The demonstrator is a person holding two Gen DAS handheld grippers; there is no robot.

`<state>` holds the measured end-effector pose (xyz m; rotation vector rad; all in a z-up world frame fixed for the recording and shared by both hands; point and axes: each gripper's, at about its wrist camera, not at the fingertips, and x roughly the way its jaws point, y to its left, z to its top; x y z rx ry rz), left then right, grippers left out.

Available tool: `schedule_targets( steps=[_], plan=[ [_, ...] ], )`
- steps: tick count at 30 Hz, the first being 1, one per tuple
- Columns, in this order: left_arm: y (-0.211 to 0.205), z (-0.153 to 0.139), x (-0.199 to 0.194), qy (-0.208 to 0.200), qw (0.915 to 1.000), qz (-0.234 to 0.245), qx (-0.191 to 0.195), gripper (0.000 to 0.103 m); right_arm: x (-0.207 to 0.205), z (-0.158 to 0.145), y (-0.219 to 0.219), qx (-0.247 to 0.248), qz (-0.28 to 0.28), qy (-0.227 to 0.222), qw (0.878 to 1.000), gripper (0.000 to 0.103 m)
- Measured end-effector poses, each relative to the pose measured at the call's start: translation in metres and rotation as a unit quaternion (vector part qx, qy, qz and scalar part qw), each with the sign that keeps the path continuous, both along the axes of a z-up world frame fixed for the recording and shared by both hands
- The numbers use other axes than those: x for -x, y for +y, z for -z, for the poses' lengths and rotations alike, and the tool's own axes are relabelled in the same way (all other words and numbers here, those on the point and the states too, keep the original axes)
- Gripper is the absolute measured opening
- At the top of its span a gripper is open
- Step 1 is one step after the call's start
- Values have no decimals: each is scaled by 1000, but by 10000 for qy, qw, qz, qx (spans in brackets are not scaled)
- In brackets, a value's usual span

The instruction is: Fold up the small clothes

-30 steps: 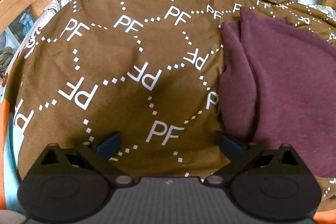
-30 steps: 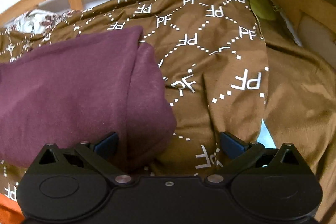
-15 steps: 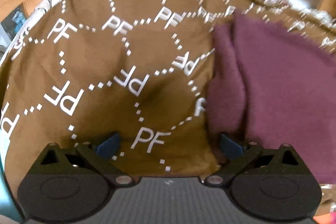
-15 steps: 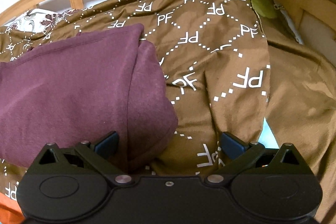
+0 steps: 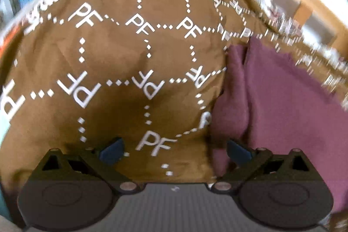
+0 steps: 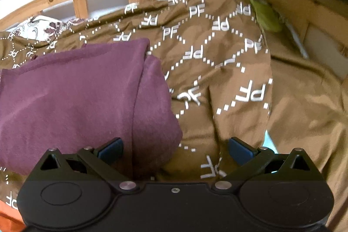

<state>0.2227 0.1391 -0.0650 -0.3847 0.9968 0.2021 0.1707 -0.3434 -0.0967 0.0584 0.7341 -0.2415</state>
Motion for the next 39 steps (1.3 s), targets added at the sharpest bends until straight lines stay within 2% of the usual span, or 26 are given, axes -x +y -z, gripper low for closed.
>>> schedule_targets(
  steps=[2,5,8,11,13,17,19,22,27,31,35,39],
  plan=[
    [9,-2,2,-233,9981,-93,569,102,4,-6,3,45,-89,-226,9997,102],
    [17,-4,-1,-551,9936,-191,971,102,11,-17,13,162,-358,-643,9972,102],
    [22,-3,-9,-746,9920,-228,990,102,15,-24,26,271,-665,-931,9931,102],
    [18,-1,-25,-817,9938,-207,730,98,15,-26,39,215,-991,-1078,9890,102],
    [14,0,-30,-752,9947,-128,684,93,12,-25,48,241,-1204,-1080,9865,102],
    [4,2,-29,-683,9934,138,911,93,7,-21,65,326,-1574,-1071,9812,102],
    [1,2,-28,-636,9929,203,986,95,4,-19,69,196,-1655,-1060,9803,102],
    [-1,4,-28,-443,9937,55,1033,100,-3,-14,77,56,-1603,-1031,9817,102],
    [-8,6,-27,-271,9963,79,809,101,-28,-6,105,58,-1619,-866,9830,102],
    [-8,-3,0,-243,9950,138,963,102,-41,-2,128,172,-1918,-933,9768,102],
    [-25,-11,21,-428,9946,430,848,102,-48,19,142,511,-2216,-403,9730,102],
    [-39,3,10,-7,9940,709,834,102,-53,27,139,335,-2203,-186,9747,102]
  ],
)
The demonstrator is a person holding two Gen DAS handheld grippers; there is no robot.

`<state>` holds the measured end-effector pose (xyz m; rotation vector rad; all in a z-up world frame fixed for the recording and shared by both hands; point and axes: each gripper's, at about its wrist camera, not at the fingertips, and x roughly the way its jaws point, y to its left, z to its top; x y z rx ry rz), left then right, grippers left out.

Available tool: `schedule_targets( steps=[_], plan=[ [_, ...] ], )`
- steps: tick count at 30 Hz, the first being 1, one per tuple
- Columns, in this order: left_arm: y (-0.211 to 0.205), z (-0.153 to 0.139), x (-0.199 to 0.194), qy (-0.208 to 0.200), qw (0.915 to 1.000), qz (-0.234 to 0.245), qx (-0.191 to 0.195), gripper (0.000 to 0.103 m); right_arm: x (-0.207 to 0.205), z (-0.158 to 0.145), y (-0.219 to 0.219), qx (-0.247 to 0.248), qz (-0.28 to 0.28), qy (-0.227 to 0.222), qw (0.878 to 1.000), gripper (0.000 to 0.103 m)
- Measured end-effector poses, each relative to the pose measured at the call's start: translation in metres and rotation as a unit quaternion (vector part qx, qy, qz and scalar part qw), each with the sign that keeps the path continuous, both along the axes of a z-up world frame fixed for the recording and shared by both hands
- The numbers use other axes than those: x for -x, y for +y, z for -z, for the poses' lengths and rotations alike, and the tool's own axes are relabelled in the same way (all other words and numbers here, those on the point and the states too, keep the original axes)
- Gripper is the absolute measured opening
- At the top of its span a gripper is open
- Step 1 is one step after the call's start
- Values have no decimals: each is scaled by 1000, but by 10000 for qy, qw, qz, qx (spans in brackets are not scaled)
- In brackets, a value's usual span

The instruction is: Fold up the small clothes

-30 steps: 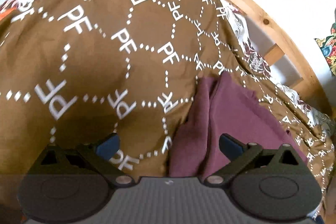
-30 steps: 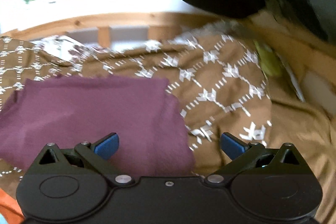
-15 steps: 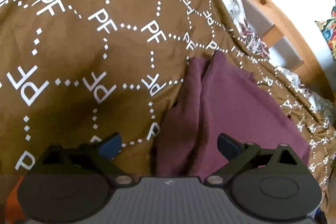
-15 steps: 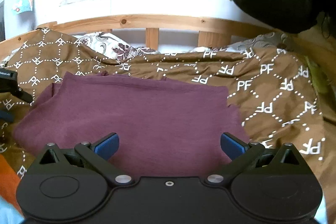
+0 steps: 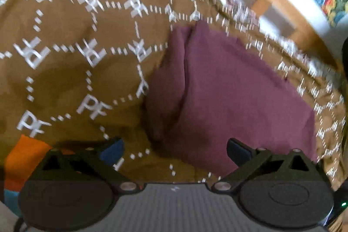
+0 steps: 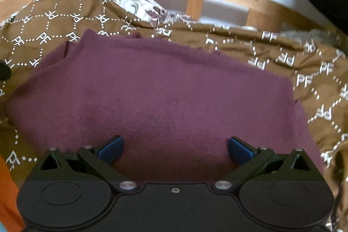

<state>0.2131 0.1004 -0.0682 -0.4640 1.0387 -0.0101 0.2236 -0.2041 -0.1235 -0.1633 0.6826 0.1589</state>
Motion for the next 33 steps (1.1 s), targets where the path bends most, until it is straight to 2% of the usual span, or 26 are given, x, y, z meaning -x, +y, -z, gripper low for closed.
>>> schedule_targets(
  steps=[6,10,17,19,23,31,33],
  plan=[
    [5,25,-20,540,9981,-212,202,102,2,4,-4,-210,44,63,9997,102],
    [2,26,-24,567,9978,-305,156,102,2,5,-9,-353,87,89,9993,103],
    [2,24,-22,532,9979,-297,201,102,1,7,-7,-300,88,150,9994,103],
    [2,24,-23,482,9978,-256,376,102,0,7,-8,-310,90,156,9994,103],
    [7,24,-21,337,9940,-216,1017,102,0,6,-8,-312,88,158,9993,103],
    [1,33,-33,559,9949,-146,824,102,1,6,-8,-305,90,160,9994,102],
    [-1,31,-32,549,9961,-103,677,95,1,6,-8,-305,91,162,9994,102]
  ],
)
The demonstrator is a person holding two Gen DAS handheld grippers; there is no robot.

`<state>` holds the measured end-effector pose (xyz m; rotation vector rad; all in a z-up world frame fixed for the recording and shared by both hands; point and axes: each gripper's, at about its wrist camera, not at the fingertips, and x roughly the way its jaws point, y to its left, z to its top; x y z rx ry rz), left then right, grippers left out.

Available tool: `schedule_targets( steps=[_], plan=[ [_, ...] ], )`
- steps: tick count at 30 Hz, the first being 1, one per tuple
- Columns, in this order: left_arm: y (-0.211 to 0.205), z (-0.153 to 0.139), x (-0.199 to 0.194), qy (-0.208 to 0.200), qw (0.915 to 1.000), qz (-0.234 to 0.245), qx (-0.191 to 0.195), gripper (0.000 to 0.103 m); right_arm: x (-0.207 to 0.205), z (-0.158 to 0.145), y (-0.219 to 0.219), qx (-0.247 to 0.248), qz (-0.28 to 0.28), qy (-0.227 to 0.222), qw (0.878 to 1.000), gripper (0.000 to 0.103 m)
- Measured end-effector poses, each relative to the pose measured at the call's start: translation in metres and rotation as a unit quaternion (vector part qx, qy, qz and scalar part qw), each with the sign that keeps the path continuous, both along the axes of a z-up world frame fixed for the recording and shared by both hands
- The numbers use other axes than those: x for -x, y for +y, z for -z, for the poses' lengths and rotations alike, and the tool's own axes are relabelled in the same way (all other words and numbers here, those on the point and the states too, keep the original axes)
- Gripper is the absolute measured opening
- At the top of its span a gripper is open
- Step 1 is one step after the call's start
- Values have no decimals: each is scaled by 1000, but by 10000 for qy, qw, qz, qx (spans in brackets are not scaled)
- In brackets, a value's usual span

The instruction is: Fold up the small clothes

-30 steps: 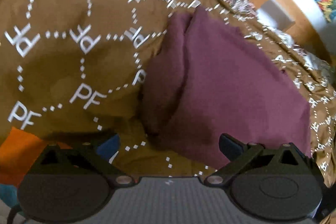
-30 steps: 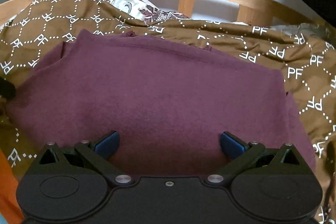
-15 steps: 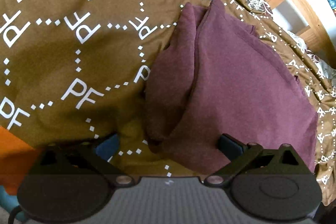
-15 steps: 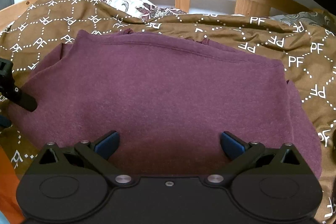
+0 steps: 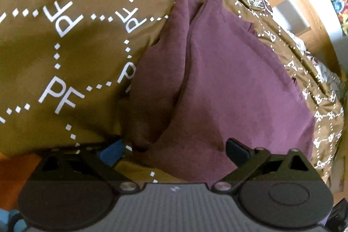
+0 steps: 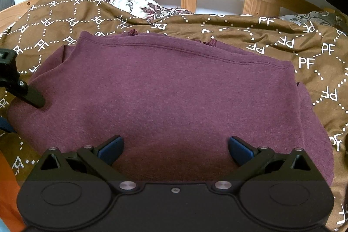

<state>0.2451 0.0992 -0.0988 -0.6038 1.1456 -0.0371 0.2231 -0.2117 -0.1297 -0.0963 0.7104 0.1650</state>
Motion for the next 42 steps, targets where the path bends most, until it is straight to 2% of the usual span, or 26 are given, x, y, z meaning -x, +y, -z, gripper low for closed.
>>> schedule_targets(
  steps=[2,10,14,18,21,28,32,37,40,42],
  plan=[
    [-2,-2,1,-8,9999,6,-122,90,0,0,0,3,1,-2,10000,102],
    [-4,-9,3,-119,9996,106,-222,72,1,-2,0,30,-5,-14,10000,102],
    [-4,-11,3,-161,9996,99,-213,53,1,-2,1,33,-5,-14,10000,102],
    [-1,-12,6,-246,9997,79,-15,35,1,-1,1,33,-4,-14,10000,102],
    [-2,-14,7,-360,9993,90,64,26,2,-1,2,40,-2,-13,10000,102],
    [-17,-38,12,-1015,9937,414,-223,23,2,-9,-1,48,-27,196,9998,103],
    [-45,-73,8,-1639,9802,914,-630,22,3,-20,-11,-186,98,457,9987,102],
    [-101,-115,3,-2038,9595,1524,-1206,22,13,-41,-44,-866,447,649,9931,102],
    [-147,-135,6,-2284,9407,1958,-1568,21,22,-58,-77,-1373,682,672,9859,102],
    [-176,-142,11,-2444,9267,2251,-1753,22,29,-71,-101,-1702,863,492,9804,102]
  ],
)
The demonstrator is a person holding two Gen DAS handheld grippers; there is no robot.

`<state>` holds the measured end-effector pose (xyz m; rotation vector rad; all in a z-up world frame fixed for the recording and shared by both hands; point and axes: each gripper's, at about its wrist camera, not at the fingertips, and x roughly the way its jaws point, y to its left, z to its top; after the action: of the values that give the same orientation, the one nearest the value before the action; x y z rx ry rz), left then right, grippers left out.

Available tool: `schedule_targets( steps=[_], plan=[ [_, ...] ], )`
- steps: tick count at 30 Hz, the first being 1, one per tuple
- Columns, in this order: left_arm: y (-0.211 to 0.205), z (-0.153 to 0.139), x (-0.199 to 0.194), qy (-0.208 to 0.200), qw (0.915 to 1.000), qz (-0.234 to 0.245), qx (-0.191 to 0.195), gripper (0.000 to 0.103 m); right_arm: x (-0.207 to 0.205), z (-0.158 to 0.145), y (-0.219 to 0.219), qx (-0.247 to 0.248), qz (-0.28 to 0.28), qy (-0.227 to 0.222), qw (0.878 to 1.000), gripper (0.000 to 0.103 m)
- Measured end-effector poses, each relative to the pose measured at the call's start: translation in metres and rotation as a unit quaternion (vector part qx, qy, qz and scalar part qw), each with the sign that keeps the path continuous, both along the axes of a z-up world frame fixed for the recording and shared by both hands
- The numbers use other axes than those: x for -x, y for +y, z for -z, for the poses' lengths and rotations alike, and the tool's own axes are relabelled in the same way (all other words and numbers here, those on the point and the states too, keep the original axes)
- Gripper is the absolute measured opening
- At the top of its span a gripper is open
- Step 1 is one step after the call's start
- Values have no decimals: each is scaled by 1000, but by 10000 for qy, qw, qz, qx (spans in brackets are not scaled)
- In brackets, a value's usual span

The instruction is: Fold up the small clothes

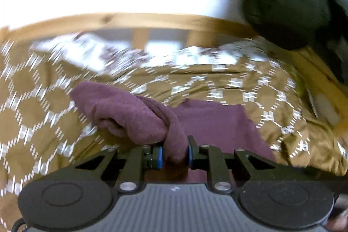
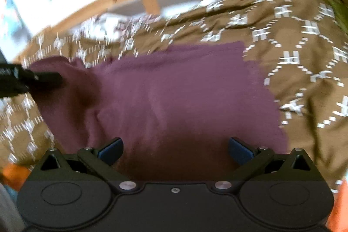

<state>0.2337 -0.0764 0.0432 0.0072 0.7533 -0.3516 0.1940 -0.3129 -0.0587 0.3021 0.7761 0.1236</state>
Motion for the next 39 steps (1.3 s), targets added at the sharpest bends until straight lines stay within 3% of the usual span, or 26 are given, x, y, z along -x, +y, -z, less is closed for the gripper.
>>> schedule_targets(
  steps=[4,9,16,19,21,24,27,31,35,39],
  plan=[
    [-56,1,17,-170,9975,542,-427,21,14,-21,-48,-390,640,-323,9967,103],
    [-102,36,43,16,9908,1069,-835,22,21,-24,-91,-395,1158,-363,9918,103],
    [-111,74,56,449,9876,1117,-1008,27,19,-17,-104,-265,1251,-303,9913,103],
    [-107,72,60,497,9882,1179,-846,49,16,-9,-102,-372,1233,-174,9915,103],
    [-105,66,65,483,9882,1246,-744,74,12,-3,-104,-568,1197,-152,9911,103],
    [-107,56,78,301,9872,1365,-774,84,13,1,-112,-1123,1161,-272,9865,103],
    [-107,50,95,56,9862,1376,-916,92,16,2,-120,-1672,1243,-422,9771,103],
    [-102,46,110,-121,9883,1051,-1103,97,17,0,-123,-2068,1247,-574,9687,103],
    [-104,47,114,-355,9851,993,-1361,98,15,-2,-114,-2645,665,-851,9583,103],
    [-109,55,122,-610,9775,1114,-1686,97,7,6,-101,-3168,277,-530,9466,102]
  ],
)
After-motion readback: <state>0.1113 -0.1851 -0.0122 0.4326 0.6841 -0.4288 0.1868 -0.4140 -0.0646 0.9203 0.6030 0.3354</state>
